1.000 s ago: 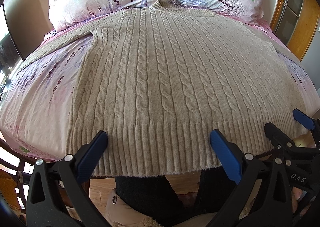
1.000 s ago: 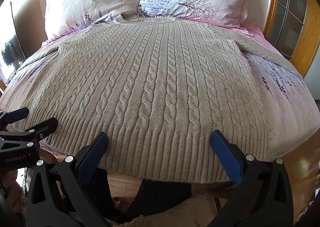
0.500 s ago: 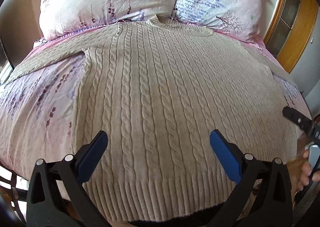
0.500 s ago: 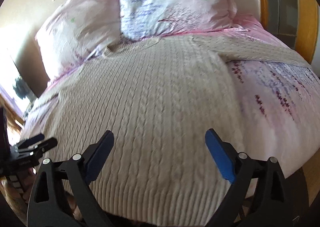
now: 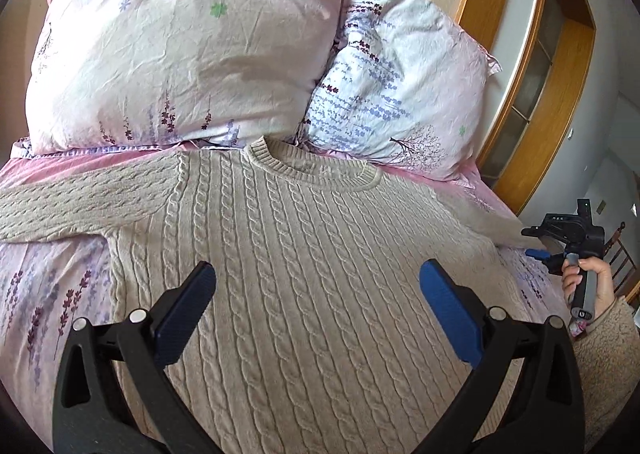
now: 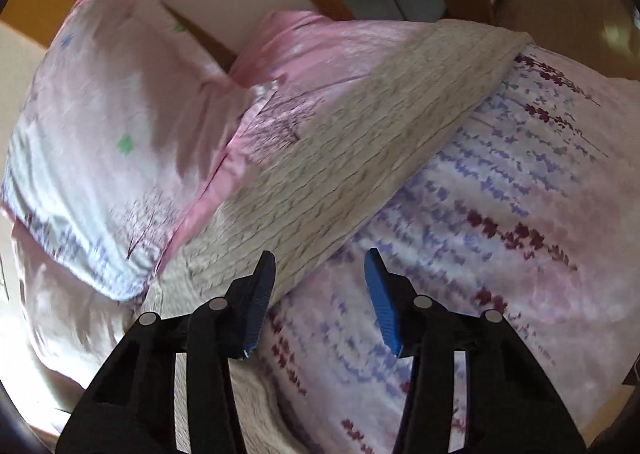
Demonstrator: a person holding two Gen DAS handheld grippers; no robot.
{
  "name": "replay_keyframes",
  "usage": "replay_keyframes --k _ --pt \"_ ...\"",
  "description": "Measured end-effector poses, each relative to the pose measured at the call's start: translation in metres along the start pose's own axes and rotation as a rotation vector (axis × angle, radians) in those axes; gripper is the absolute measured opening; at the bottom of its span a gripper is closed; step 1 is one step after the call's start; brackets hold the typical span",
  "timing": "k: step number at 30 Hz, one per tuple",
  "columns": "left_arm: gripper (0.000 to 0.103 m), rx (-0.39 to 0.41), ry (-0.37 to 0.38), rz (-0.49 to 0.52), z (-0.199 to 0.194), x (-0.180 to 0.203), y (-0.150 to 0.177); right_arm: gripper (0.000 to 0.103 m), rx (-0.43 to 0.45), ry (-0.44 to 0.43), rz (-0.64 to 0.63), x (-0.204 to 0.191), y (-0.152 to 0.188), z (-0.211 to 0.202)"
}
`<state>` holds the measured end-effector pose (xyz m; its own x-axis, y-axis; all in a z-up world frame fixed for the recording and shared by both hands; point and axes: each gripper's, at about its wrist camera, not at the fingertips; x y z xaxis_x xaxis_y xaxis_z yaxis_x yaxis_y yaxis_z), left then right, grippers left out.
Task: Fold small clothes
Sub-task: 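Reach the right tool to the sweater sleeve cuff and grasp it, then lift the sleeve with the right tool, lay it across the body, release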
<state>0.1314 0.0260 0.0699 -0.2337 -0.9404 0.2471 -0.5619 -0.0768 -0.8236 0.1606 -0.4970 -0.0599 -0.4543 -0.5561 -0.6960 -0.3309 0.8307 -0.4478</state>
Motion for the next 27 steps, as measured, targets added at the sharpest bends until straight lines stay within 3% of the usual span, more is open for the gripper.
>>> replay_keyframes --k 4,12,19,27 --pt "0.101 -0.014 0.001 -0.001 0.012 -0.004 -0.004 0.045 0.034 0.063 0.074 0.017 -0.017 0.006" --pt "0.101 -0.024 -0.003 -0.008 0.024 -0.013 -0.004 0.035 0.088 0.091 0.133 0.035 -0.028 0.006" --pt "0.101 -0.025 0.000 -0.016 0.030 -0.017 -0.003 0.015 0.141 0.119 0.119 0.040 -0.034 0.014" --pt "0.101 -0.043 0.016 -0.071 0.035 -0.029 -0.005 0.010 0.221 0.137 -0.006 0.014 -0.031 0.009"
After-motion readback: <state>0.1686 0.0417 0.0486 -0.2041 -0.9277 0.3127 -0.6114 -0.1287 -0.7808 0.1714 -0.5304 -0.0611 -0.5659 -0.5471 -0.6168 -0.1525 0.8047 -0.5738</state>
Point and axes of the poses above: each gripper's, at about its wrist camera, not at the fingertips, and z roughly the way its jaws point, x to its right, y to its underside, and after that the axes turned 4 degrees about x, right-handed
